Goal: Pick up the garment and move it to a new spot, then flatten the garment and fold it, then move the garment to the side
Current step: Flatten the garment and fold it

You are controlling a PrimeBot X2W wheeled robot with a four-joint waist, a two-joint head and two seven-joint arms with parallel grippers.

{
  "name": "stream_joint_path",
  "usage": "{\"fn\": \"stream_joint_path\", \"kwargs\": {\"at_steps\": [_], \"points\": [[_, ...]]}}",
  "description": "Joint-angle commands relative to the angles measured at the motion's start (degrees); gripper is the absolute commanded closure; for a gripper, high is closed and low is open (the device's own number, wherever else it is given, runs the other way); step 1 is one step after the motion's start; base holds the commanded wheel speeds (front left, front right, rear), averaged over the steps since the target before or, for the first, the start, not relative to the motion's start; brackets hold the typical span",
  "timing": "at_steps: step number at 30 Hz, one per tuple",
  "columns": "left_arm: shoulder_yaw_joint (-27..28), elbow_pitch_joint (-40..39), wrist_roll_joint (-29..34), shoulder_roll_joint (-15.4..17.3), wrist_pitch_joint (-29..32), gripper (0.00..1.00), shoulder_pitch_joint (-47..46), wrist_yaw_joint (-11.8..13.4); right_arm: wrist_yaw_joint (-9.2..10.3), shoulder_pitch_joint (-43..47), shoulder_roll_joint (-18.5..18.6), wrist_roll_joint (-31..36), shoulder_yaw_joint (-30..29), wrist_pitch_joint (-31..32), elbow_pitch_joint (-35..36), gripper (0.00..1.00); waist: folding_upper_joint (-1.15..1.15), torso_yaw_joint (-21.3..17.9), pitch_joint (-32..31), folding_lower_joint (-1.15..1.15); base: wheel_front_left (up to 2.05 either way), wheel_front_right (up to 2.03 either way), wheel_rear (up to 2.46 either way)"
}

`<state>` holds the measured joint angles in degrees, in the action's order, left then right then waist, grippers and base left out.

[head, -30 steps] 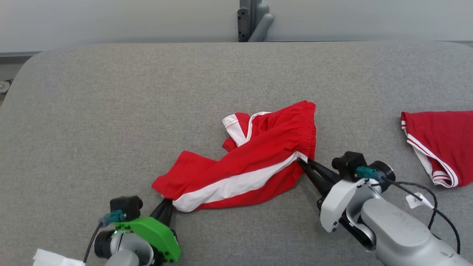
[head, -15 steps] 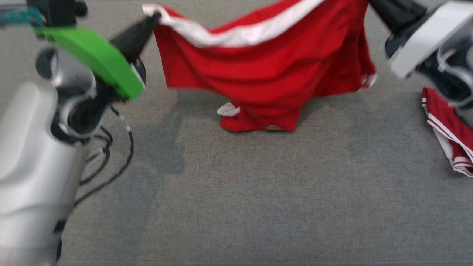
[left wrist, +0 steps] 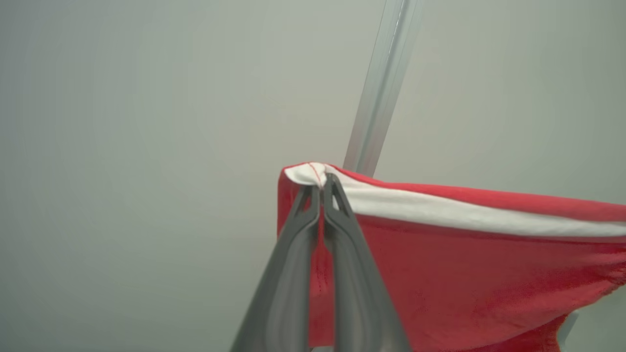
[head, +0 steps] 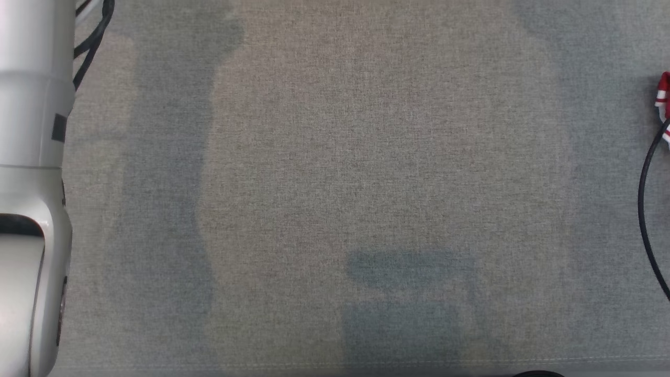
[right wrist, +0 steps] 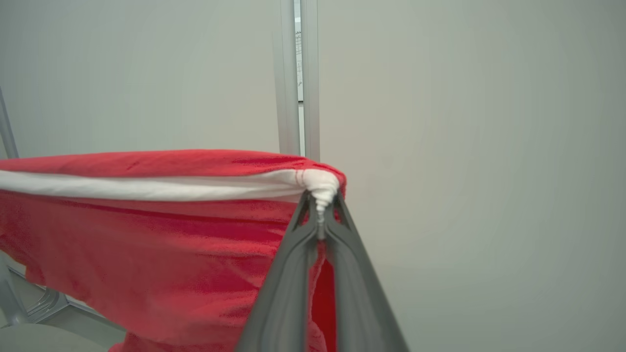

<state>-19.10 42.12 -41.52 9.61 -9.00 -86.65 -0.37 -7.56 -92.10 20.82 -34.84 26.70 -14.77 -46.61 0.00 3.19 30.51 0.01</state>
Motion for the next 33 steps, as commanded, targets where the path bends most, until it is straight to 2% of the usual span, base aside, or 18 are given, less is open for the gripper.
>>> {"fn": "stream_joint_path", "kwargs": {"at_steps": [1, 5, 8, 11, 14, 16, 22, 25, 33], "points": [[-0.5, 2.4, 1.2, 0.2, -2.0, 1.0, -0.2, -1.3, 0.15, 1.4, -0.5, 1.0, -0.3, -0.4, -0.5, 1.0, 0.0, -1.2, 3.7, -0.01, 0.0, 0.0, 0.0], [-4.0, 8.0, 3.4, -0.4, -5.4, 1.0, 4.9, -5.8, 0.13, 10.6, -0.8, 2.3, 1.9, -0.4, 3.9, 1.0, 0.0, -2.3, 3.5, -0.01, 0.0, 0.0, 0.0], [-6.8, 8.5, 4.6, 0.1, -6.2, 1.0, 12.1, -7.0, 0.13, 20.4, 0.8, 0.5, 5.1, -0.4, 9.4, 1.0, 0.0, -2.9, 2.8, -0.01, 0.0, 0.0, 0.0], [-7.9, 3.4, 3.6, 1.1, -6.2, 1.0, 23.2, -7.1, 0.13, 30.9, 3.3, -2.2, 7.8, -0.4, 14.8, 1.0, 0.0, -3.6, 1.7, -0.01, 0.0, 0.0, 0.0], [-9.1, -2.4, 3.6, 4.0, -6.2, 1.0, 33.2, -7.1, 0.13, 39.0, 6.7, -4.2, 9.4, -0.4, 19.1, 1.0, 0.0, -3.8, 0.7, -0.01, 0.0, 0.0, 0.0], [-7.6, -5.9, 2.8, 5.0, -6.2, 1.0, 39.1, -7.0, 0.13, 44.0, 8.7, -5.7, 9.5, -0.4, 21.4, 1.0, 0.0, -3.8, -0.4, -0.01, 0.0, 0.0, 0.0], [-2.9, -16.1, 4.6, 7.6, -6.2, 1.0, 56.2, -6.9, 0.16, 56.6, 14.6, -2.6, 11.6, -0.4, 27.7, 1.0, 0.0, -3.5, -6.8, -0.01, 0.0, 0.0, 0.0], [-0.2, -21.3, 6.1, 8.1, -6.2, 1.0, 66.0, -5.1, 0.17, 62.5, 16.8, 0.7, 12.1, -0.4, 30.2, 1.0, 0.0, -3.5, -9.6, -0.01, 0.0, 0.0, 0.0], [4.0, -36.5, 6.4, 6.2, -6.2, 1.0, 92.6, 4.6, 0.21, 82.7, 20.1, 3.1, 10.3, -0.4, 38.1, 1.0, 0.0, -2.8, -13.3, -0.01, 0.0, 0.0, 0.0]]}}
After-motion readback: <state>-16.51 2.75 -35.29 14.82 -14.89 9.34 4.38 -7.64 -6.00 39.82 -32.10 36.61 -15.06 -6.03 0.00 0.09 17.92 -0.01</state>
